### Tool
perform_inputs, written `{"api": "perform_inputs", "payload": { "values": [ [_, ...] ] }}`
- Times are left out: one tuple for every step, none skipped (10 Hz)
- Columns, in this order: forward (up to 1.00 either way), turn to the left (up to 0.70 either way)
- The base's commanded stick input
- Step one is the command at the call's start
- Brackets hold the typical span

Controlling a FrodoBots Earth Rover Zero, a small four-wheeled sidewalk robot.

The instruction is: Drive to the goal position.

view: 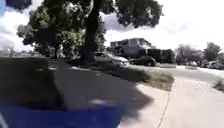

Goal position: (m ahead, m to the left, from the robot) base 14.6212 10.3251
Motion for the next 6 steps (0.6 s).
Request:
{"api": "perform_inputs", "payload": {
  "values": [
    [0.7, 0.0],
    [0.7, 0.0],
    [0.7, 0.0],
    [0.7, 0.0],
    [0.7, 0.0],
    [0.7, 0.11]
  ]
}}
